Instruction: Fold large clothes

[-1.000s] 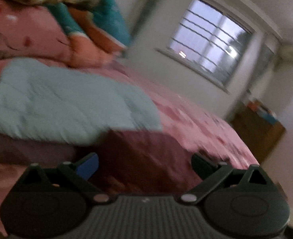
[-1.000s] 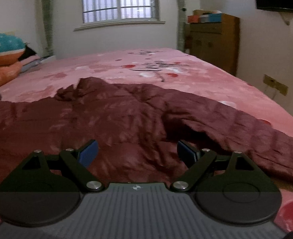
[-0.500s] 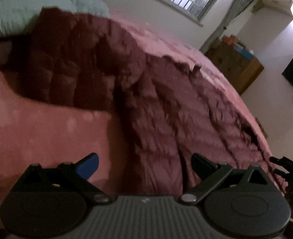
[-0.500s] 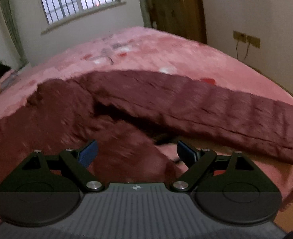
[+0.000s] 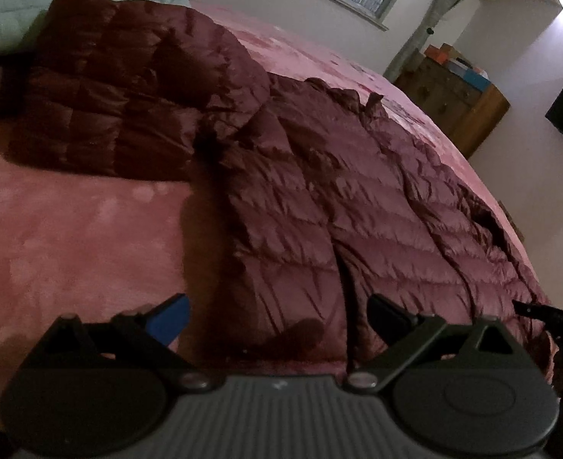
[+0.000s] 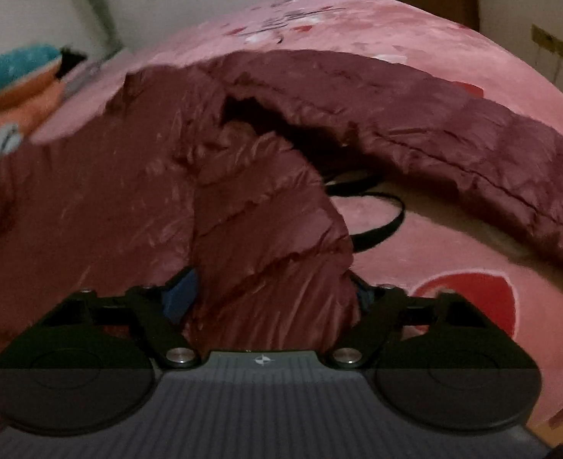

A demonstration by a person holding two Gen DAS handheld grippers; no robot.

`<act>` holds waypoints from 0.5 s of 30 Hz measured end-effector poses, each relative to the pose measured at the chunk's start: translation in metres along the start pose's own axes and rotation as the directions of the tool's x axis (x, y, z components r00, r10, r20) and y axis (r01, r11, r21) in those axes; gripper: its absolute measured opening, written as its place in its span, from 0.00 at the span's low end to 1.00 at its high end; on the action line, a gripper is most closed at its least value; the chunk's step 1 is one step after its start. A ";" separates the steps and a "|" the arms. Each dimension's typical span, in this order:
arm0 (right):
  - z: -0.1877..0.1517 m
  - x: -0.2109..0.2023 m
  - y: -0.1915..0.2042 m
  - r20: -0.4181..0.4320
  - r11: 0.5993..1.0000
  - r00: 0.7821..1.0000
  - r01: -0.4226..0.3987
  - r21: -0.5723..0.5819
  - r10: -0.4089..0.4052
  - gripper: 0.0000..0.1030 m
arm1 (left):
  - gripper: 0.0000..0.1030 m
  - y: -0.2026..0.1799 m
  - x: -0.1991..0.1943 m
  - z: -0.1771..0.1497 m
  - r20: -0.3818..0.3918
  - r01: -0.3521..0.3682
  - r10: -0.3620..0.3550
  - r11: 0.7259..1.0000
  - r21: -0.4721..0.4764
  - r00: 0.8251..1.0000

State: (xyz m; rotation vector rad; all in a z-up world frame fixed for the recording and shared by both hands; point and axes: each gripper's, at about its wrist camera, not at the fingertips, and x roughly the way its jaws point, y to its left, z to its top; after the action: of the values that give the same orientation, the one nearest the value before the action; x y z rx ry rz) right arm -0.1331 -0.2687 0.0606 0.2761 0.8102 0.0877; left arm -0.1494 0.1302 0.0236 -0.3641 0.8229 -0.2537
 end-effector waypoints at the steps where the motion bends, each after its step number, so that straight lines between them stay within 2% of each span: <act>1: 0.000 0.001 0.001 -0.006 1.000 1.000 -0.025 -0.008 0.025 0.58 | 0.96 -0.001 0.002 0.000 -0.004 0.003 -0.003 1.000 0.002 1.000; 2: -0.001 0.002 0.004 -0.012 0.999 0.999 -0.040 -0.017 0.040 0.43 | 0.96 -0.003 0.004 -0.001 -0.009 0.005 -0.005 1.000 0.007 1.000; 4: -0.001 0.002 0.010 -0.025 0.997 0.998 -0.054 -0.055 0.053 0.30 | 0.96 -0.008 0.008 -0.002 -0.017 0.010 -0.010 1.000 0.019 1.000; 7: -0.003 0.002 0.012 -0.033 0.995 0.999 -0.042 -0.086 0.040 0.24 | 0.96 -0.019 0.014 -0.004 -0.028 0.014 -0.013 0.999 0.047 1.000; 15: -0.015 -0.012 -0.008 -0.008 0.999 1.000 -0.017 -0.034 0.016 0.18 | 0.96 -0.033 0.025 -0.006 -0.054 0.037 -0.033 0.997 0.075 0.998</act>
State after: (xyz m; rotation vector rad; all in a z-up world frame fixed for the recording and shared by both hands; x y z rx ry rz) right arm -0.1530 -0.2755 0.0569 0.2503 0.8132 0.1181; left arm -0.1403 0.0904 0.0170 -0.3020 0.8564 -0.3274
